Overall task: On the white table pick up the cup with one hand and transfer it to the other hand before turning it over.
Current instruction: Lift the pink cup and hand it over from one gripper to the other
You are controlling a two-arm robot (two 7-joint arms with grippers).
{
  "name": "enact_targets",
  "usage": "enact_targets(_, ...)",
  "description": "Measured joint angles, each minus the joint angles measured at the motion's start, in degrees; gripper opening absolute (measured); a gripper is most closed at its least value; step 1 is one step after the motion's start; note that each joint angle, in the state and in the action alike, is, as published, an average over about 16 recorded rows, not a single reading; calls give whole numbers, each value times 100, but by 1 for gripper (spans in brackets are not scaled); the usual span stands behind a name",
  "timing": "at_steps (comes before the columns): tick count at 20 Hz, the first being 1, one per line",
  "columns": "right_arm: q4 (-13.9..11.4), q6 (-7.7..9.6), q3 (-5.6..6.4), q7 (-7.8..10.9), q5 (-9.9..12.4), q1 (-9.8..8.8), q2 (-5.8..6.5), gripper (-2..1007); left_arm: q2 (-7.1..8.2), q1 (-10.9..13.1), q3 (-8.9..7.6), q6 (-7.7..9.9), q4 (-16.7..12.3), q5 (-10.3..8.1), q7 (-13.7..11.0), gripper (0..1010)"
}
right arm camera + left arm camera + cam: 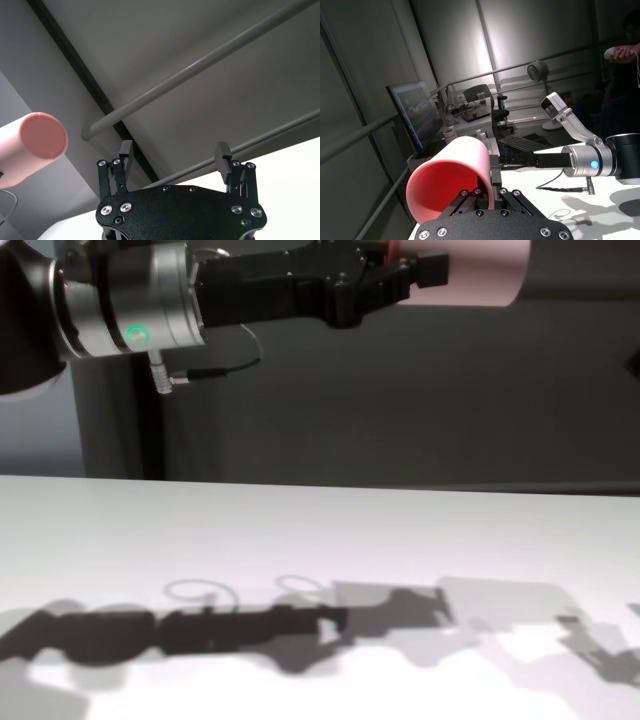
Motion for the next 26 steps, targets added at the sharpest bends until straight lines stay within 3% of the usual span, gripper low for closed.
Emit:
enact_targets(12, 291, -142, 41, 639, 1017, 281, -86, 1001, 0, 0, 0, 0, 0, 0, 0, 48)
enact_targets(26, 581, -257, -120, 1449, 1856, 528, -162, 1000, 0, 0, 0, 0, 0, 0, 0, 48)
